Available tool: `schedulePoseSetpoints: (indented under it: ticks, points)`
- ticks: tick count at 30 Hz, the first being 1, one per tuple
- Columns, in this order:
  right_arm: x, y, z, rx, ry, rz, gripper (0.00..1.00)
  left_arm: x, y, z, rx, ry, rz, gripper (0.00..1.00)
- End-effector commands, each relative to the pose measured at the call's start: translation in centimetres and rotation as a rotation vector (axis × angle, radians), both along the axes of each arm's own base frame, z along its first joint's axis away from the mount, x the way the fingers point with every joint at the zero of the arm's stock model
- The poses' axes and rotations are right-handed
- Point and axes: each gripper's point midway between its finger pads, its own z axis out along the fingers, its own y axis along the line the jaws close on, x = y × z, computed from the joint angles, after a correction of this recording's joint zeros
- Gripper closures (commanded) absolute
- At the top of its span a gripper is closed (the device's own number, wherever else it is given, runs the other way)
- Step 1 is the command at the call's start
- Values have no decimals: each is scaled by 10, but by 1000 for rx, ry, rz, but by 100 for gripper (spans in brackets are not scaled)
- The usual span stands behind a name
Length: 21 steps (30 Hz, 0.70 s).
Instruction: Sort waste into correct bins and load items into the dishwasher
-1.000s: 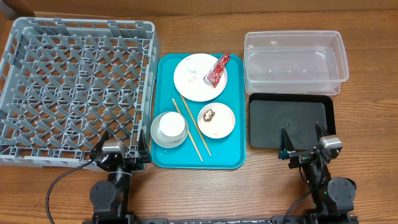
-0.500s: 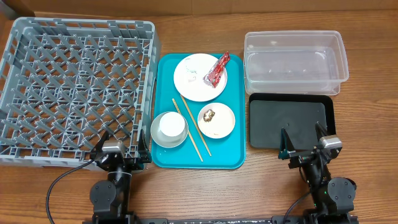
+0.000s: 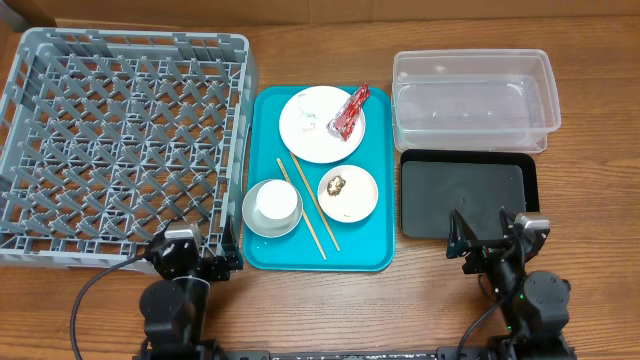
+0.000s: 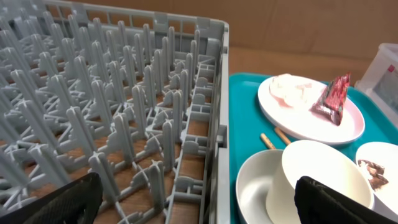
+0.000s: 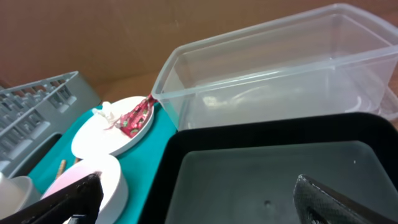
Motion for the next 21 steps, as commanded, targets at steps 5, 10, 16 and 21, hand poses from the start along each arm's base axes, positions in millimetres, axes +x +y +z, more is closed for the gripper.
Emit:
schedulePoseSetpoints:
  ticks: [5,10,16,21]
  points:
    - [7,1,69,79,18,-11,0,4,0,37,4,118,-5,0]
    - [20,10,91,78,153,27,0,14,1,51,-7,288,-7,0]
    - [36,15,87,61,428,38,0,16,1,51,-17,491,-5,0]
    - [56,22,92,67,540,57,0,19,1,47,-23,553,-7,0]
